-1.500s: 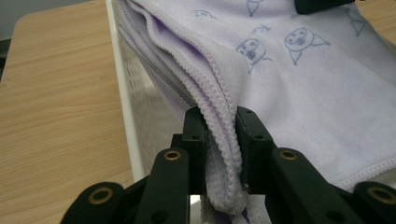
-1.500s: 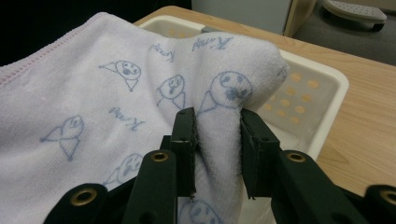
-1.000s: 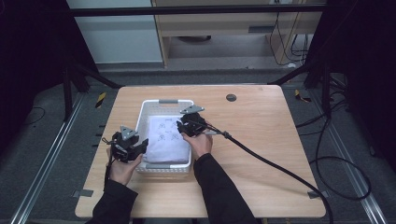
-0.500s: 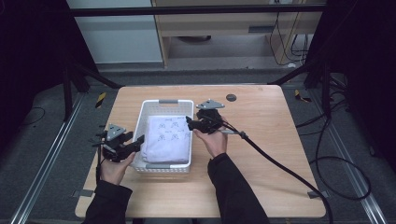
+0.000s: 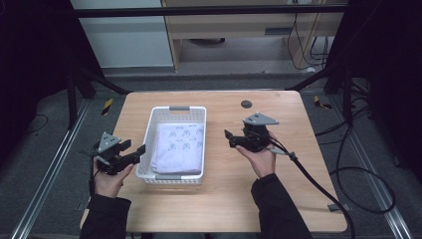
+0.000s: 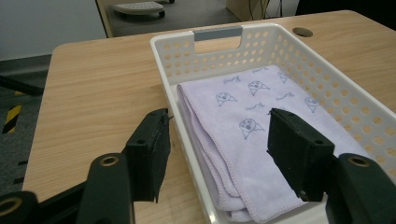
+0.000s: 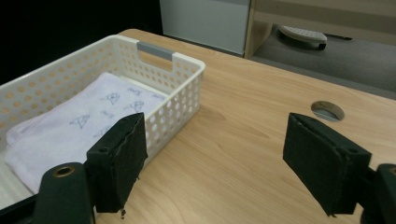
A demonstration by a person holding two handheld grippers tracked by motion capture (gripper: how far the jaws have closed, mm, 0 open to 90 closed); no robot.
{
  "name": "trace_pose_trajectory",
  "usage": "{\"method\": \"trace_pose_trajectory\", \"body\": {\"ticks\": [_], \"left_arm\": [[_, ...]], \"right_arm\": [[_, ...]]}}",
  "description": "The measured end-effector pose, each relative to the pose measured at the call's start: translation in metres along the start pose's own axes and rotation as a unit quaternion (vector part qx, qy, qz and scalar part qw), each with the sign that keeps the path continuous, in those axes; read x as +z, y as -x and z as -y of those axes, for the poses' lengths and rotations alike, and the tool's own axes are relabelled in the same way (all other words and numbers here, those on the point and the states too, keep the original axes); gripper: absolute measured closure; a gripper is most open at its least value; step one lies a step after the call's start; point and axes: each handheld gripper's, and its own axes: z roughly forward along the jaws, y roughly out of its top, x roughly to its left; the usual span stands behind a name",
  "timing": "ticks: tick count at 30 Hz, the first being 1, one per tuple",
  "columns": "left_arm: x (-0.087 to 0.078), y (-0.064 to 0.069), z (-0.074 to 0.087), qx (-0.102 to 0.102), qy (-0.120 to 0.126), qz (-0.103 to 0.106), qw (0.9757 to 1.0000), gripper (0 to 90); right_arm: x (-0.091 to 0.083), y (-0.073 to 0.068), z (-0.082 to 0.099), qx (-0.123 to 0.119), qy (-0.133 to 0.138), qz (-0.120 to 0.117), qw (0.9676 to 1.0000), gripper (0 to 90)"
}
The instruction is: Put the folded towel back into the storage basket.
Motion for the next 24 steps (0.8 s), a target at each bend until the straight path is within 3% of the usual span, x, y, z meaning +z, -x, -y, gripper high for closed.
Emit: {"method": "trace_pose_trajectory", "body": {"ticks": [9, 16, 24], "left_arm": [[-0.005, -0.011, 0.009, 0.014, 0.002, -0.01, 0.9999, 32.0], [-0.007, -0.019, 0.02, 0.017, 0.002, -0.02, 0.9997, 31.5], [-0.012, -0.028, 0.035, 0.024, -0.001, -0.027, 0.9994, 31.3]], "right_arm": [[-0.037, 0.034, 0.035, 0.021, 0.0, 0.01, 0.9997, 17.2], [-0.053, 0.056, 0.06, 0.024, -0.002, 0.018, 0.9995, 14.7], [-0.07, 0.08, 0.095, 0.044, -0.014, 0.026, 0.9986, 13.9]]}}
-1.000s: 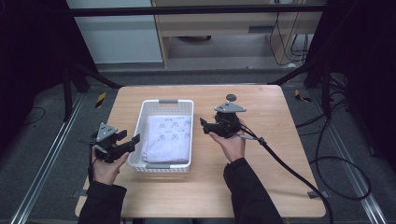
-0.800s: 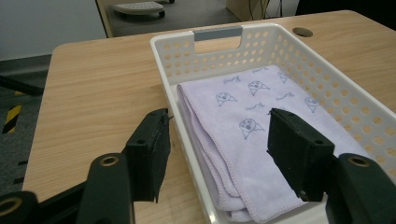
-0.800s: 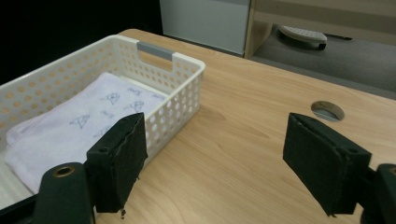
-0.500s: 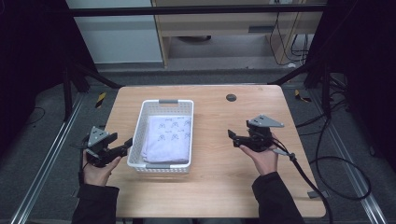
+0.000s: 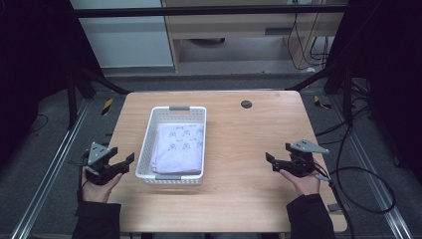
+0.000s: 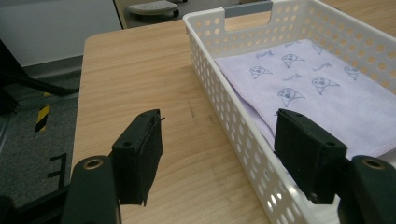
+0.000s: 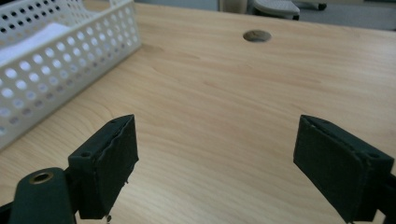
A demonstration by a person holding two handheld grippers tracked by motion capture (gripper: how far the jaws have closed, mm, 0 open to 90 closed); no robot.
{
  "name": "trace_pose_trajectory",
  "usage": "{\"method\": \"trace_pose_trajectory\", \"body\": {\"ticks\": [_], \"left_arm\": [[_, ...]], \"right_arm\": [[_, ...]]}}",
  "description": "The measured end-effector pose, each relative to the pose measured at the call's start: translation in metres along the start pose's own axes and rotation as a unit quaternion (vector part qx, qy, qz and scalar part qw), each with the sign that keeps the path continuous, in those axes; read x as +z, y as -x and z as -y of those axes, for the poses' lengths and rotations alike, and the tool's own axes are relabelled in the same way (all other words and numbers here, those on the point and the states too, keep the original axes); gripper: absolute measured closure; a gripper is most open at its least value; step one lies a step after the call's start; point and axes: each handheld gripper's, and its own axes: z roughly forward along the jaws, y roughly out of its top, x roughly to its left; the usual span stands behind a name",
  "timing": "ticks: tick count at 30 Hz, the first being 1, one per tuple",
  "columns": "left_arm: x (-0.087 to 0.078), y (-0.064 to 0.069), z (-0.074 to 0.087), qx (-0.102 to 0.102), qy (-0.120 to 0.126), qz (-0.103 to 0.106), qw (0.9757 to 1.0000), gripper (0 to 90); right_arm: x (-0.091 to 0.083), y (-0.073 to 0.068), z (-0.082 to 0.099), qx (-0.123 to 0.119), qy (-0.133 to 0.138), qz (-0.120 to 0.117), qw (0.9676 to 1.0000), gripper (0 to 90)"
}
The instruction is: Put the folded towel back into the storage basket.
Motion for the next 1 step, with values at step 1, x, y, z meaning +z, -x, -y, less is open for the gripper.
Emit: {"method": "trace_pose_trajectory", "body": {"ticks": [1], "left_arm": [[-0.0012, -0.001, 0.0023, -0.001, 0.001, -0.002, 1.0, 31.4]], "right_arm": [[-0.0016, 0.0033, 0.0031, -0.004, -0.007, 0.006, 1.0, 13.7]]}}
